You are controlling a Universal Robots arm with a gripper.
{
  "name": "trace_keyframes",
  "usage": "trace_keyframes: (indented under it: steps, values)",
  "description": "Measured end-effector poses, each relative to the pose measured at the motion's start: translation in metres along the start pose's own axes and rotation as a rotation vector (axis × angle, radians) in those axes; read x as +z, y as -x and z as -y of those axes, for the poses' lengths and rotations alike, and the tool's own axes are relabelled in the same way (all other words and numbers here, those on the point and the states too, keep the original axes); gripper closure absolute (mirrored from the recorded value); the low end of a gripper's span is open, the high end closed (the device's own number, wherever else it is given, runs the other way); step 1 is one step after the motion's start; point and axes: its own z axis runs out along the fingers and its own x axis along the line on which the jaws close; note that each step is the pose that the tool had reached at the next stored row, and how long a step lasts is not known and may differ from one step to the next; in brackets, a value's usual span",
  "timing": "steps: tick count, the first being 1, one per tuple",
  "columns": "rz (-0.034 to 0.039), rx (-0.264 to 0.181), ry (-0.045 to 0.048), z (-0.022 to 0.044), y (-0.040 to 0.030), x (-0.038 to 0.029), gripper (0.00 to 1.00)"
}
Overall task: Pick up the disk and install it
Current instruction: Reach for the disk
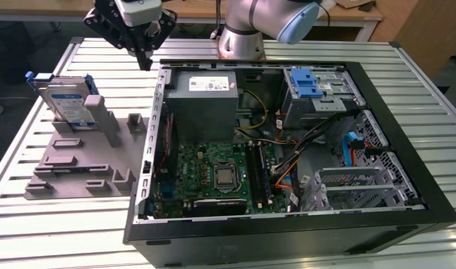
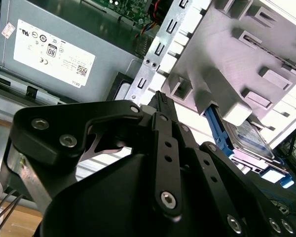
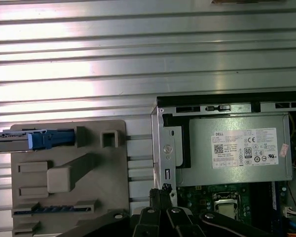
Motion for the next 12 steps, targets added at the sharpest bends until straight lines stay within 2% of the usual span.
trace_keyframes:
  steps: [12]
  values:
    - [0.0,0.0,0.0,0.0002,-0.0028,0.0,0.89]
